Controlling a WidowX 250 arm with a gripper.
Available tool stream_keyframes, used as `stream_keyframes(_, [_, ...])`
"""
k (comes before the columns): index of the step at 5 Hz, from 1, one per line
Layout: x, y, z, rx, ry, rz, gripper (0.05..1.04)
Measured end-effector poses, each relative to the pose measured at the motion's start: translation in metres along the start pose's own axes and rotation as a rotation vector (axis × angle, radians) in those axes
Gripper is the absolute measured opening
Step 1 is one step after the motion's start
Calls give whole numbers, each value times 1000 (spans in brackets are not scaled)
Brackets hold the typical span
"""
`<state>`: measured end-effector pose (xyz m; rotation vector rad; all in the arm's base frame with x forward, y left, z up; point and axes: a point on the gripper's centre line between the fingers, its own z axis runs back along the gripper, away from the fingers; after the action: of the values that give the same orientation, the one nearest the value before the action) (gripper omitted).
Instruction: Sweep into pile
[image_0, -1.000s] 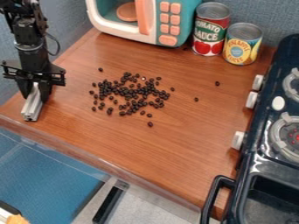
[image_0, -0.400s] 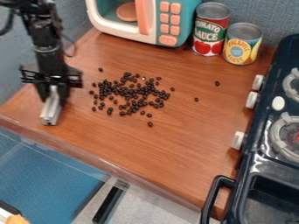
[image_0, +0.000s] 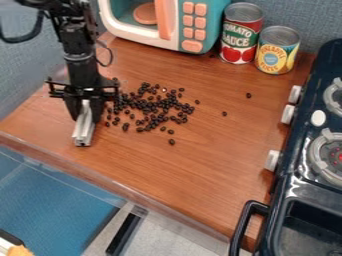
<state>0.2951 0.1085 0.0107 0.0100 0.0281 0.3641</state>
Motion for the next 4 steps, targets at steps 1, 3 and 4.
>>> stream_keyframes(1, [2, -16, 1, -11, -9, 4, 383])
stream_keyframes(3, [0, -45, 0, -24, -26, -42, 383])
stream_keyframes(4, [-4, -60, 0, -42, -25, -58, 383])
